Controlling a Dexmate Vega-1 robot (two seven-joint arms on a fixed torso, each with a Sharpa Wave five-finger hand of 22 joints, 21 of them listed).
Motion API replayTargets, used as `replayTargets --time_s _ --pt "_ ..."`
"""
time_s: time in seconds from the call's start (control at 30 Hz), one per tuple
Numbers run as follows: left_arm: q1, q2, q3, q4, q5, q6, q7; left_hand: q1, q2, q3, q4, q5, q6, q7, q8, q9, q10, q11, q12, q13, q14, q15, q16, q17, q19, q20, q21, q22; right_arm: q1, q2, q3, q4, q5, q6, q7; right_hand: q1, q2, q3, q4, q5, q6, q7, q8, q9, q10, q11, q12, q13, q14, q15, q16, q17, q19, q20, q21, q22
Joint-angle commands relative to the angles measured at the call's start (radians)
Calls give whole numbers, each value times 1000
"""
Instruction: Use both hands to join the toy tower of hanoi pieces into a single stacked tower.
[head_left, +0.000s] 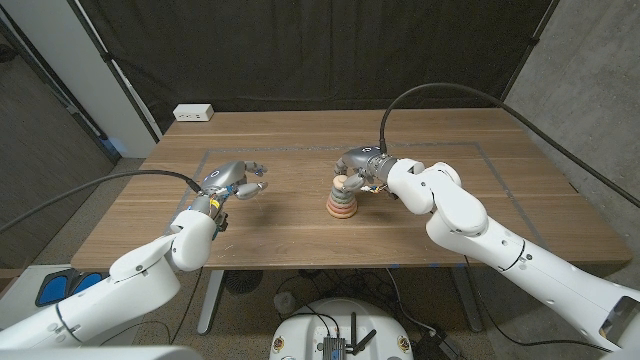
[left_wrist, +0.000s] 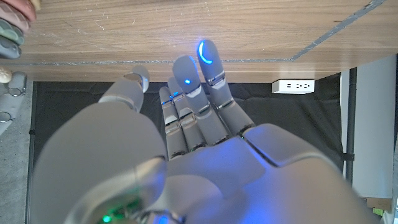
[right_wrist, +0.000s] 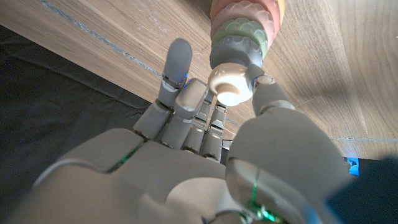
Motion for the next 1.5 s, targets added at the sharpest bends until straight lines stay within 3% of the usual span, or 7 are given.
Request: replayTargets --time_s 0.03,0.67,0.93,1.23,1.3,1.5 --pt "11 -5 -7 3 -5 -2 6 7 -1 9 0 -3 7 4 1 2 8 1 0 5 1 -47 4 0 -1 -125 4 2 17 7 -11 22 6 3 11 37 40 59 47 8 28 -19 8 4 97 -84 2 4 -5 2 3 2 12 -68 -3 1" --pt "25 -6 -19 4 -13 -8 7 5 0 14 0 -3 11 4 1 3 13 0 1 7 1 -47 7 -2 -1 -124 6 2 29 9 -30 42 10 -10 22 38 40 63 47 10 27 -20 6 4 99 -84 0 6 -6 2 4 3 13 -68 -8 1" --pt "33 -8 -27 6 -15 -15 13 4 0 17 0 -3 15 6 2 4 15 0 1 9 1 -47 9 -2 -1 -124 7 2 30 8 -35 39 5 -15 25 35 34 63 46 10 12 -25 -1 4 66 -83 -11 11 -17 2 -5 -2 10 -68 -12 2" --pt "38 -8 -31 8 -16 -21 12 3 1 19 0 -3 14 5 1 4 15 -1 -1 8 -1 -47 10 -4 -1 -124 7 2 37 1 -38 33 -8 -21 58 -4 1 47 56 4 -51 -14 -19 20 -10 -70 -24 12 -53 2 -35 -10 -6 -66 -24 0" --pt "38 -8 -32 8 -16 -22 11 3 1 20 0 -3 14 5 1 4 15 1 -1 8 -2 -47 10 -4 -1 -124 7 2 39 0 -40 32 -11 -22 68 -18 -10 40 57 0 -76 -11 -28 23 -31 -71 -26 11 -58 2 -39 -7 -9 -66 -27 0" --pt "36 -5 -31 8 -14 -24 6 0 0 21 0 -3 13 1 0 5 15 0 -1 10 -4 -47 8 -9 -1 -124 8 2 34 -3 -39 29 -18 -20 72 -55 -45 23 58 -18 -176 6 -66 30 -127 -39 -32 -5 -89 3 -66 -12 -26 -65 -41 0"
